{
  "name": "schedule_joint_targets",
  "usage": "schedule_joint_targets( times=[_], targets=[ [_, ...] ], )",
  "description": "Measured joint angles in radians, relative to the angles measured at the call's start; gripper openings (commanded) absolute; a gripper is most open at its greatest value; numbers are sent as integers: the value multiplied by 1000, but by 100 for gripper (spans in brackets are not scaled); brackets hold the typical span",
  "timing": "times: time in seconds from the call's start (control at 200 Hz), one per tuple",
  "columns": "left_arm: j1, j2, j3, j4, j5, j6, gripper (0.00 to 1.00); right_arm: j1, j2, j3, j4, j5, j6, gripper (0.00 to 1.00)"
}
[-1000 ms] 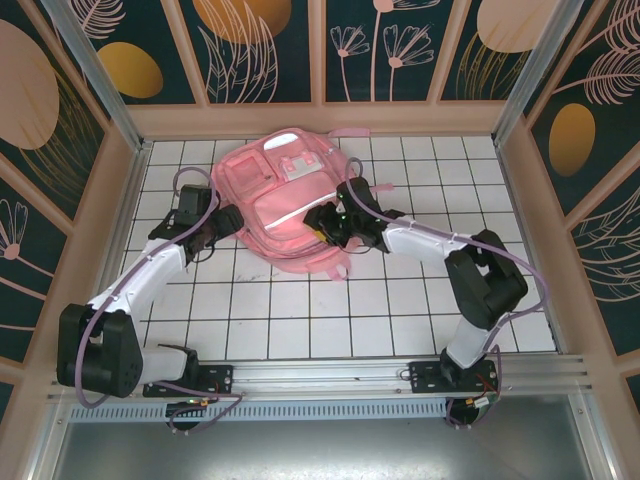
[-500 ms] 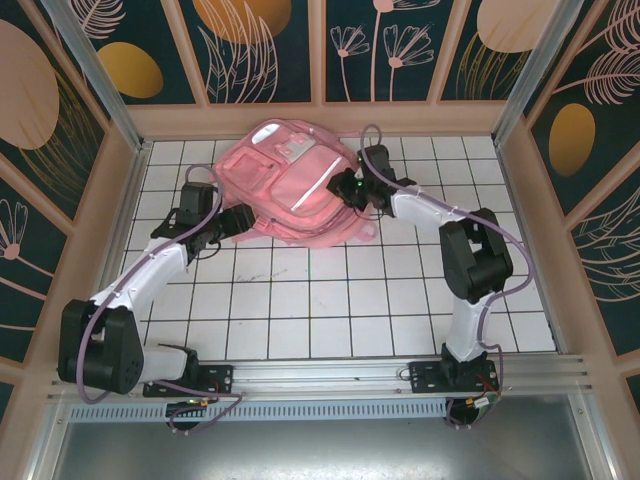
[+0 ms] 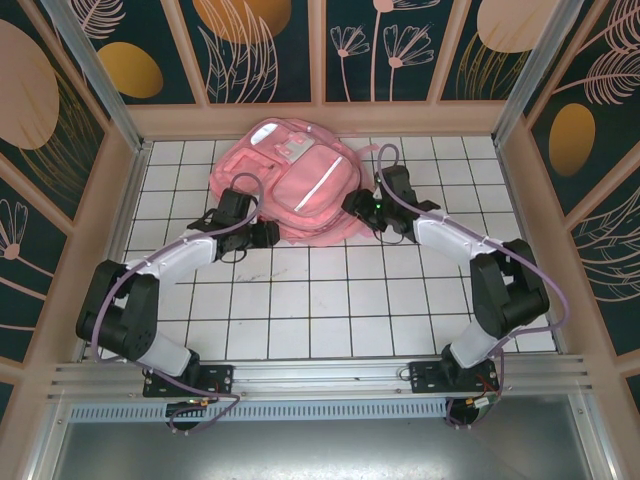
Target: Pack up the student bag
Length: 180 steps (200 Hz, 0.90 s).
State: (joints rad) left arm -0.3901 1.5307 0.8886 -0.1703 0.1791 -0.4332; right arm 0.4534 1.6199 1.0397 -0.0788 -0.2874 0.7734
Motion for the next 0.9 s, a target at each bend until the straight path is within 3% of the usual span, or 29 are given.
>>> schedule_joint_targets(
  times=[0.205, 0.541, 0.706, 0.901],
  targets=[
    [-8, 49, 56, 25, -4, 48, 39, 0, 27, -11, 39, -81, 2, 49],
    [-8, 159, 153, 24, -38, 101, 44, 13, 76, 29, 85, -164, 17, 52],
    [-8, 190, 173, 16, -34, 124, 34, 13, 111, 69, 98, -180, 18, 52],
    [-8, 212, 175, 7, -29, 140, 37, 13, 153, 108, 102, -186, 19, 52]
  ],
)
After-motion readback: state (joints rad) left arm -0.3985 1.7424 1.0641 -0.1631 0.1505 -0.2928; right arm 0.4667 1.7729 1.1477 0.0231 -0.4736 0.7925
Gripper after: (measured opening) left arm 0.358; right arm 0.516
